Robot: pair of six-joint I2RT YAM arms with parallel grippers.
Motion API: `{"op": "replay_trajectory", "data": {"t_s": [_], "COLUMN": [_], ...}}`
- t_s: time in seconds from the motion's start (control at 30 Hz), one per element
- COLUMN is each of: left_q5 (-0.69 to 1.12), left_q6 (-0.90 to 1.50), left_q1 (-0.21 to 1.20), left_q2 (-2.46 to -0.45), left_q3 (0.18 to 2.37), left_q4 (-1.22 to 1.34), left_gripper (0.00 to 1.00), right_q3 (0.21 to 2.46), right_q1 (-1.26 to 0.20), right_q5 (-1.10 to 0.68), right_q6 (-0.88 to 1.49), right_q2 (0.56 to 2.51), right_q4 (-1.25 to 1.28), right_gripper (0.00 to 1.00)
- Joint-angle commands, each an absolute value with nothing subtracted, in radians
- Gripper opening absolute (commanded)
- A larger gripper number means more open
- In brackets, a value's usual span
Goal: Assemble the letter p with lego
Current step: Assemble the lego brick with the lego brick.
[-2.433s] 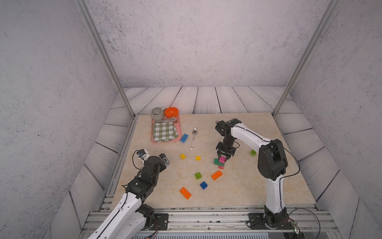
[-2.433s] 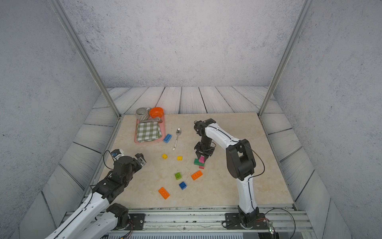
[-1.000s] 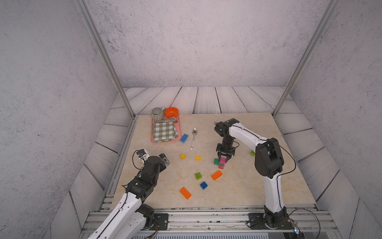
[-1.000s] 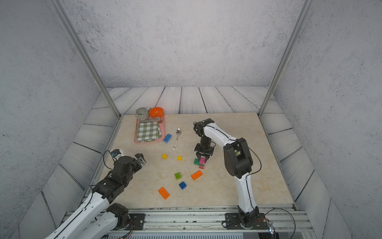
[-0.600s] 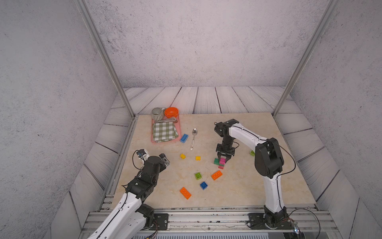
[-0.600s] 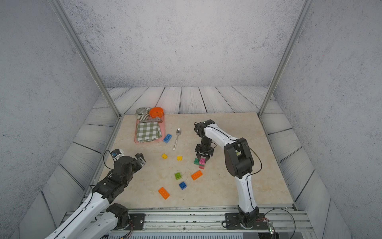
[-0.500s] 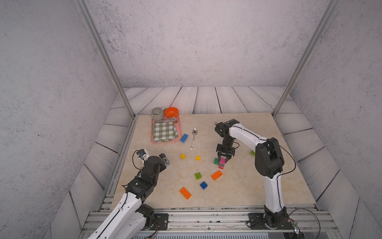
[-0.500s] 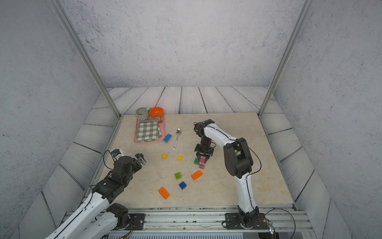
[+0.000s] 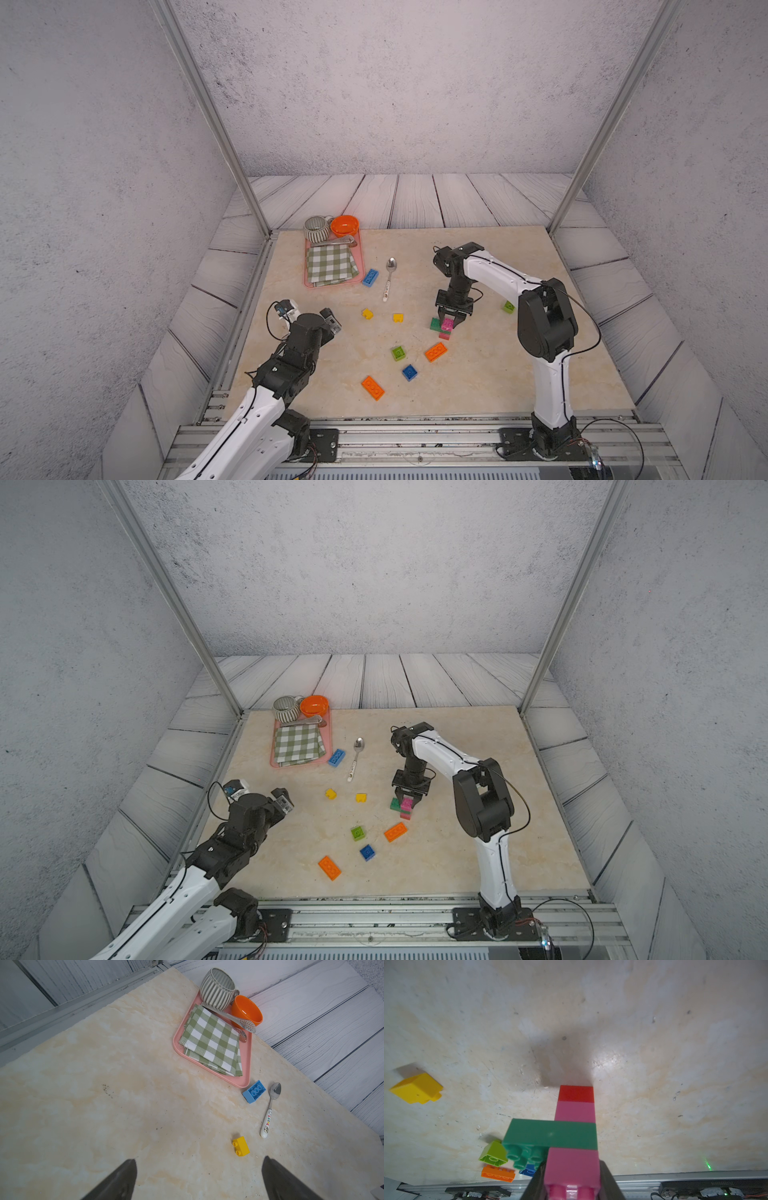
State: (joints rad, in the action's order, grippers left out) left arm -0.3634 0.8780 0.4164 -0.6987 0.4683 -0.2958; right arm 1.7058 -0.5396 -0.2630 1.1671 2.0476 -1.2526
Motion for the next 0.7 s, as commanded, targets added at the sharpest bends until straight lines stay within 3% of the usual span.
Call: {"op": "replay_trajectory", "data": {"t_s": [0.0,0.67], "left_q5": [-0.383,-0.39], "left_q6": [0.863,0.857], "left_q1": [0.411,0.411], "left_q2": [-0.689,-0.689], "left_q3": [0.459,0.459], "left_q4": [-0.306,-0.304], "left_gripper": [0.98,0.98], "right_q3": [1.688,1.792], "right_q1": [-0.527,-0.52], "right_q5": [-0.231,-0.221], "right_q6": [1.118,0.951], "right_q2": [2.085,2.087], "right_q4": [-1.268,-1.377], "right_gripper": [0.0,0.0]}}
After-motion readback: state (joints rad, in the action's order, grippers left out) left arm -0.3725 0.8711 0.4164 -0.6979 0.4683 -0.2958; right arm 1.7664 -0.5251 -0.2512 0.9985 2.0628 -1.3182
